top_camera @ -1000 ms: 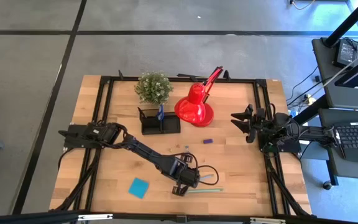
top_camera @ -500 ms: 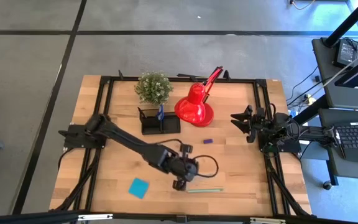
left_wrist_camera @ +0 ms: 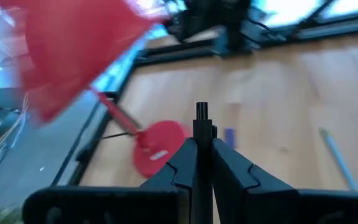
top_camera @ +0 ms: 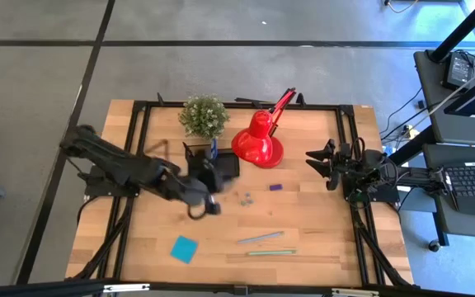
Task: Pick and place office supplies into organizer
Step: Put the black pen into the black desk organizer
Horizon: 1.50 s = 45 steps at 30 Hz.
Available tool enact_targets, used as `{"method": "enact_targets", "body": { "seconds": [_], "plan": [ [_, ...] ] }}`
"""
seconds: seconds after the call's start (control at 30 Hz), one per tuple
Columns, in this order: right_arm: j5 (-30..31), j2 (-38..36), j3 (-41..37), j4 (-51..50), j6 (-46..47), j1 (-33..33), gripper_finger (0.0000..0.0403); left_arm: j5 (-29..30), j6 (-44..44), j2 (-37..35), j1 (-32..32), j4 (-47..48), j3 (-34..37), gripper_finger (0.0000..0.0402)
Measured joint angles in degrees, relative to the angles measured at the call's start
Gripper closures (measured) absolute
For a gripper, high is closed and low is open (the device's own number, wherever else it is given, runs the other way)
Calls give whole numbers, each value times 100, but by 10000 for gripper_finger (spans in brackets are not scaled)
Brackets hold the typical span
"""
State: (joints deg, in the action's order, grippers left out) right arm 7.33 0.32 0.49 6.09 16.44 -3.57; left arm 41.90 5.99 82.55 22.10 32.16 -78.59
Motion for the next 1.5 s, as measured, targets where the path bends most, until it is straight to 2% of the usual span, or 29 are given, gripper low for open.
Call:
{"method": "enact_targets", "body": {
  "seconds": [0.3,0.43,0.57,0.8,0.97,1.23,1.5],
  "plan": [
    [13,0,0,2,-714,0,241,-130,-495,-2030,-956,-3284,3061,374],
    [12,0,0,-15,-834,0,241,-323,-667,-2559,-1440,-4313,4030,374],
    [18,0,0,38,-1244,0,241,-629,-871,-2791,-1797,-5103,4801,374],
    [20,-2,0,282,-1386,0,241,-896,-1305,-2849,-2190,-7055,5919,374],
    [18,0,0,202,-1239,0,241,-1178,-1293,-2847,-2300,-8262,6645,374],
    [20,0,0,195,-1510,0,241,-982,-1129,-2842,-2305,-8786,7319,374],
    [21,0,0,194,-1646,0,241,-691,-1126,-2841,-2303,-8789,7462,374]
  ]
}}
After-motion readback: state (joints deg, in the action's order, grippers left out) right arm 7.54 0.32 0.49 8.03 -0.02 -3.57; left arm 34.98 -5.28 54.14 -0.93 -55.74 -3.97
